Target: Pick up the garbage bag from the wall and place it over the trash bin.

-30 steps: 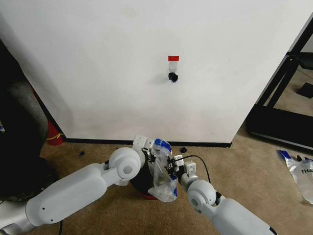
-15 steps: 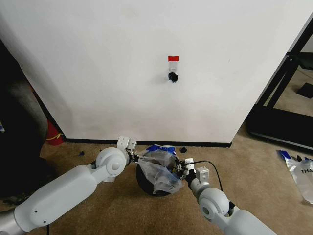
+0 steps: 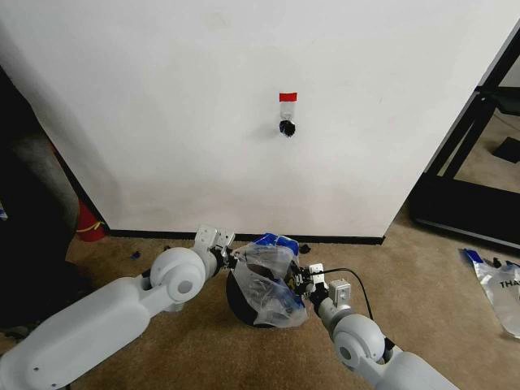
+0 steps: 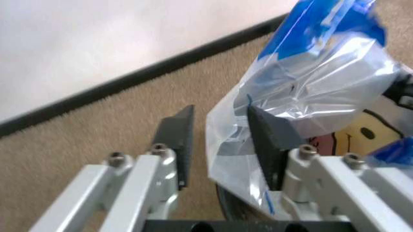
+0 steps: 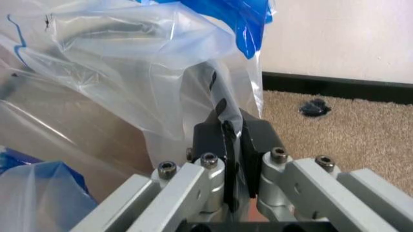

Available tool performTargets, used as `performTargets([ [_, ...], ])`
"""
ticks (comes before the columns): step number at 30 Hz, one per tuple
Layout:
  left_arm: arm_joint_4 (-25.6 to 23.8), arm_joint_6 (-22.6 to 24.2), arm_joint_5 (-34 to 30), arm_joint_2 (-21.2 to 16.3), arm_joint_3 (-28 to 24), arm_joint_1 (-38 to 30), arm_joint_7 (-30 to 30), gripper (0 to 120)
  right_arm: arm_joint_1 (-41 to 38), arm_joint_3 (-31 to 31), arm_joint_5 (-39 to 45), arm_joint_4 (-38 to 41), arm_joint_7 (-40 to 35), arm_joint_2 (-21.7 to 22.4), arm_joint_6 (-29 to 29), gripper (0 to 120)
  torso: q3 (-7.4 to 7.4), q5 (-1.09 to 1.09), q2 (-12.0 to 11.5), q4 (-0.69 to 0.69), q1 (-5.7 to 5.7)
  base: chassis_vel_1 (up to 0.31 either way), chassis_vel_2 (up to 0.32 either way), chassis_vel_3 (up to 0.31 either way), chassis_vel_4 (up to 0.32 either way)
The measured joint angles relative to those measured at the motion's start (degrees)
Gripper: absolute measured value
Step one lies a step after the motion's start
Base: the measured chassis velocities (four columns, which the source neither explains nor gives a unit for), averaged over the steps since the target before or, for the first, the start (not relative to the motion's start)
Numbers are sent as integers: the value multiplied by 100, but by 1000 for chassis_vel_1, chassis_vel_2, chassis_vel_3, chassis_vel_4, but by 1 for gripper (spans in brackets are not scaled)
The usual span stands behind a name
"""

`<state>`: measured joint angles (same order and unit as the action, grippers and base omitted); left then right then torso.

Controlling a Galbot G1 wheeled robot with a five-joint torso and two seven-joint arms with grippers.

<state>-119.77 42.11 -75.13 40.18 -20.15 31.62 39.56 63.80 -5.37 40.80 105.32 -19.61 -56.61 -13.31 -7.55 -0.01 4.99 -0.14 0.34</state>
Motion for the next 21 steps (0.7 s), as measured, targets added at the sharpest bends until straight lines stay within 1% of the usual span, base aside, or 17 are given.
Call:
performTargets([
  [2, -171, 1, 158, -170, 114, 57, -181, 47, -6, 0, -7, -26, 18, -14, 15, 1, 0, 1, 0, 0, 0, 0, 0, 0, 0],
  [3, -281, -21, 268, -284, 184, 102, -340, 53, -9, 0, -17, -33, 31, -20, 22, 1, 0, 0, 0, 1, 0, 0, 0, 0, 0],
  [4, -281, -21, 268, -284, 184, 102, -340, 53, -9, 0, -17, -33, 31, -20, 22, 1, 0, 0, 0, 1, 0, 0, 0, 0, 0],
  [6, -392, -218, 536, -418, 211, 108, -756, 61, -12, 0, -37, -40, 64, -24, 31, 1, 0, 1, 0, 3, 0, 0, 0, 0, 0],
  [8, -343, -421, 847, -412, -30, -100, -1233, 69, -14, -6, -71, -51, 94, -22, 37, 1, 0, 0, 0, 3, 0, 0, 0, 0, 0],
  [11, 5, -701, 972, -176, -603, -726, -1968, 83, 0, -10, -147, -63, 158, -4, 71, 1, 0, -1, 0, 1, 0, 0, 0, 0, 0],
  [12, 5, -701, 972, -176, -603, -726, -1968, 83, 0, -10, -147, -63, 158, -4, 71, 1, 0, -1, 0, 1, 0, 0, 0, 0, 0],
  [16, 724, -1267, 1003, 210, -1279, -1708, -3112, 97, 50, -2, -217, -52, 204, 25, 106, 1, 0, 2, 0, -3, 0, 0, 0, 0, 0],
  [17, 833, -1335, 1002, 259, -1364, -1812, -3233, 97, 61, 0, -238, -50, 221, 31, 117, 1, 0, 1, 0, -3, 0, 0, 0, 0, 0],
  [18, 1104, -1472, 973, 381, -1553, -2048, -3449, 100, 87, 15, -287, -44, 256, 41, 134, 1, -1, 2, 0, -2, 0, 0, 0, 0, 0],
  [19, 1247, -1513, 910, 453, -1664, -2165, -3518, 100, 101, 27, -304, -40, 272, 48, 141, 1, 0, 2, 0, -1, 0, 0, 0, 0, 0],
  [21, 1341, -1524, 839, 501, -1749, -2230, -3546, 100, 107, 35, -309, -36, 279, 51, 143, 1, -1, 2, 0, -1, 0, 0, 0, 0, 0],
])
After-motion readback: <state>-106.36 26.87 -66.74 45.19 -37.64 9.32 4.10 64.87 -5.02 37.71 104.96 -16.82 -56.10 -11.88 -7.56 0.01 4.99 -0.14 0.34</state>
